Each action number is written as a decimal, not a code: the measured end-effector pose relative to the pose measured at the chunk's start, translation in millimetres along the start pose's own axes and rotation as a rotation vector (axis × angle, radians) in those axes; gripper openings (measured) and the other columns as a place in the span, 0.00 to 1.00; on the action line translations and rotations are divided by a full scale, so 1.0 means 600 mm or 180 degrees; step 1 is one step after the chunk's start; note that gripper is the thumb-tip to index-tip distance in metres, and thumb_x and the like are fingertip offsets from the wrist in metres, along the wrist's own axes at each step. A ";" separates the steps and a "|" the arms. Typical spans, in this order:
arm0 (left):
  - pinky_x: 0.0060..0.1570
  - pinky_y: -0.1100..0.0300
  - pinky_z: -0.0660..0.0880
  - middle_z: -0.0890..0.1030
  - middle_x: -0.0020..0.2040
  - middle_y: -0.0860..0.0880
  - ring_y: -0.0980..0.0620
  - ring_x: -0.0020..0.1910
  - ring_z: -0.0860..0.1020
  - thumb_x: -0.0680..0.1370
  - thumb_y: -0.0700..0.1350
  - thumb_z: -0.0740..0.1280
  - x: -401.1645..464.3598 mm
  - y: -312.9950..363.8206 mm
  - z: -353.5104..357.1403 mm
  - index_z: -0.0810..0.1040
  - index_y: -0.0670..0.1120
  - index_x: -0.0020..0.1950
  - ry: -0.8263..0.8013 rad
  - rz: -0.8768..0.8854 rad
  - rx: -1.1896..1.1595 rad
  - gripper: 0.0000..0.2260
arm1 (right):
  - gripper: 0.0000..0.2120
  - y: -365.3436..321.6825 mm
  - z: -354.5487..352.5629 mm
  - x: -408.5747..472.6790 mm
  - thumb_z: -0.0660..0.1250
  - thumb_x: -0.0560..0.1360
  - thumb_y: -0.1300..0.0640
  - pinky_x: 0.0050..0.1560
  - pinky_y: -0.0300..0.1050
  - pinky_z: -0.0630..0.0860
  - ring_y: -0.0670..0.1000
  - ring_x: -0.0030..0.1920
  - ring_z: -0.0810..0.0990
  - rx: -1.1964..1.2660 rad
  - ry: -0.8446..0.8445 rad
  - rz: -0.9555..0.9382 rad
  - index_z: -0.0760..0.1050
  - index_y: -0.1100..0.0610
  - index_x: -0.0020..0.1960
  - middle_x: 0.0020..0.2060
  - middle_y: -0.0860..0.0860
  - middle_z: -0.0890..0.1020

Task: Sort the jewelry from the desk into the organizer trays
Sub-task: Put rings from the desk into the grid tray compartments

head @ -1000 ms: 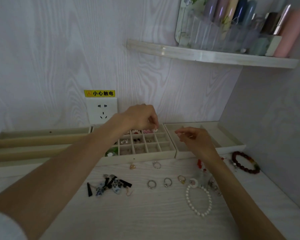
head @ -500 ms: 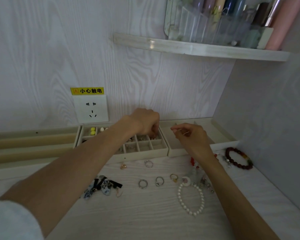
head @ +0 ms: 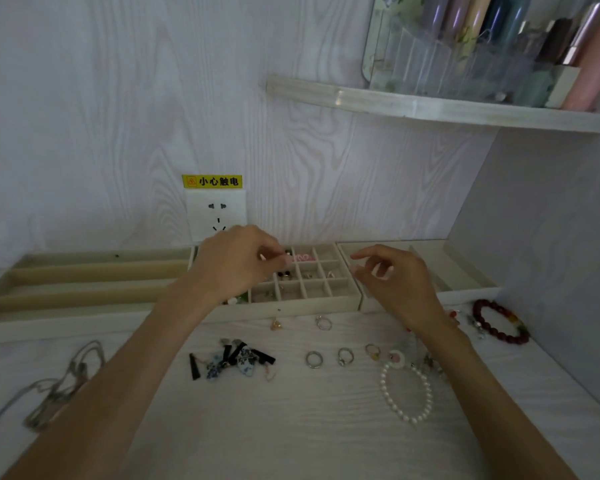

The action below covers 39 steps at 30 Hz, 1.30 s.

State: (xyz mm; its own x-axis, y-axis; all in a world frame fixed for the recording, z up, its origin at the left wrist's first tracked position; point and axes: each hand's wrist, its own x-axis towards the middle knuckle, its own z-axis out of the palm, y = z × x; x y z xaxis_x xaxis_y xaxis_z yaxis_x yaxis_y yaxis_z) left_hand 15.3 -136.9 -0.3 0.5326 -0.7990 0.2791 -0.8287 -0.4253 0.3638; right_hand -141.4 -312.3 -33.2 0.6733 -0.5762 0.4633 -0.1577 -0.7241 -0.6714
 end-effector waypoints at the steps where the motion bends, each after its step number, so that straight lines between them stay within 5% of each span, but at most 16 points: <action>1: 0.37 0.66 0.70 0.81 0.41 0.60 0.64 0.37 0.75 0.75 0.58 0.66 -0.017 -0.010 0.000 0.83 0.56 0.49 0.0081 -0.0053 -0.0111 0.10 | 0.05 -0.016 0.005 -0.005 0.73 0.69 0.55 0.37 0.30 0.69 0.43 0.34 0.73 0.0042 -0.0082 -0.0160 0.81 0.46 0.43 0.33 0.42 0.78; 7: 0.38 0.65 0.71 0.83 0.46 0.60 0.62 0.41 0.77 0.76 0.56 0.65 -0.078 -0.029 0.020 0.82 0.57 0.52 0.0311 -0.0207 -0.0333 0.09 | 0.06 -0.110 0.068 -0.048 0.69 0.71 0.45 0.34 0.37 0.67 0.41 0.34 0.76 -0.1038 -0.1268 -0.0506 0.82 0.45 0.44 0.33 0.44 0.81; 10: 0.36 0.71 0.67 0.82 0.46 0.61 0.64 0.40 0.75 0.76 0.53 0.67 -0.090 -0.032 0.019 0.82 0.57 0.52 0.0329 -0.0116 -0.0356 0.07 | 0.10 -0.131 0.094 -0.063 0.65 0.74 0.44 0.37 0.39 0.68 0.46 0.41 0.80 -0.1592 -0.1326 -0.0343 0.82 0.46 0.48 0.37 0.47 0.83; 13: 0.44 0.64 0.75 0.82 0.46 0.61 0.64 0.41 0.76 0.75 0.50 0.69 -0.091 -0.037 0.017 0.82 0.57 0.50 0.0123 -0.0086 -0.0511 0.06 | 0.09 -0.130 0.107 -0.071 0.64 0.75 0.48 0.38 0.38 0.66 0.46 0.44 0.80 -0.1637 -0.1229 -0.0328 0.82 0.47 0.50 0.42 0.45 0.83; 16: 0.51 0.62 0.76 0.82 0.47 0.59 0.63 0.45 0.79 0.76 0.46 0.69 -0.091 -0.034 0.018 0.83 0.55 0.51 -0.0042 -0.0196 -0.0970 0.07 | 0.06 -0.124 0.104 -0.067 0.67 0.74 0.50 0.35 0.34 0.67 0.39 0.34 0.77 -0.0623 -0.1095 0.0040 0.83 0.49 0.47 0.33 0.41 0.80; 19: 0.39 0.67 0.77 0.83 0.44 0.58 0.64 0.42 0.81 0.77 0.46 0.67 -0.088 -0.018 0.006 0.83 0.51 0.54 0.0117 -0.0449 -0.1910 0.08 | 0.07 -0.124 0.094 -0.062 0.67 0.75 0.53 0.34 0.33 0.66 0.41 0.30 0.71 0.1586 -0.1017 0.0920 0.83 0.54 0.46 0.28 0.44 0.76; 24: 0.37 0.67 0.79 0.85 0.44 0.52 0.60 0.43 0.83 0.75 0.46 0.69 -0.093 0.002 -0.006 0.82 0.48 0.55 -0.0174 -0.1062 -0.3421 0.10 | 0.11 -0.120 0.097 -0.065 0.66 0.72 0.48 0.36 0.36 0.62 0.43 0.32 0.64 0.2679 -0.1155 0.1273 0.82 0.51 0.49 0.30 0.46 0.70; 32: 0.31 0.73 0.72 0.81 0.31 0.58 0.65 0.31 0.77 0.71 0.50 0.72 -0.090 0.018 0.017 0.85 0.51 0.45 0.0260 -0.1317 -0.3715 0.06 | 0.11 -0.126 0.089 -0.072 0.70 0.68 0.49 0.33 0.34 0.65 0.43 0.29 0.65 0.2497 -0.0678 0.1264 0.83 0.51 0.49 0.26 0.44 0.71; 36: 0.40 0.67 0.77 0.85 0.42 0.51 0.60 0.39 0.81 0.69 0.48 0.72 -0.092 0.021 0.024 0.85 0.47 0.49 0.0205 -0.1340 -0.4058 0.10 | 0.05 -0.123 0.092 -0.068 0.69 0.73 0.56 0.38 0.31 0.74 0.43 0.35 0.78 0.1966 -0.0348 0.0823 0.82 0.47 0.46 0.34 0.41 0.83; 39: 0.40 0.67 0.77 0.85 0.46 0.51 0.60 0.42 0.82 0.66 0.49 0.72 -0.093 0.021 0.019 0.84 0.48 0.50 -0.0002 -0.1301 -0.4172 0.14 | 0.11 -0.120 0.089 -0.066 0.70 0.72 0.62 0.37 0.31 0.72 0.40 0.33 0.76 0.1931 -0.0092 0.0202 0.82 0.46 0.44 0.35 0.41 0.84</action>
State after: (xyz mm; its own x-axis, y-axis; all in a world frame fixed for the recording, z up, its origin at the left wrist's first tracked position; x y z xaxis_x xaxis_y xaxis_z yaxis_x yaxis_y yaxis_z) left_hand -27.0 -102.5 -21.3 0.6969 -0.7154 -0.0502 0.1538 0.0807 0.9848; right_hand -118.1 -217.5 -33.9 0.6966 -0.5946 0.4015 0.2358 -0.3389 -0.9108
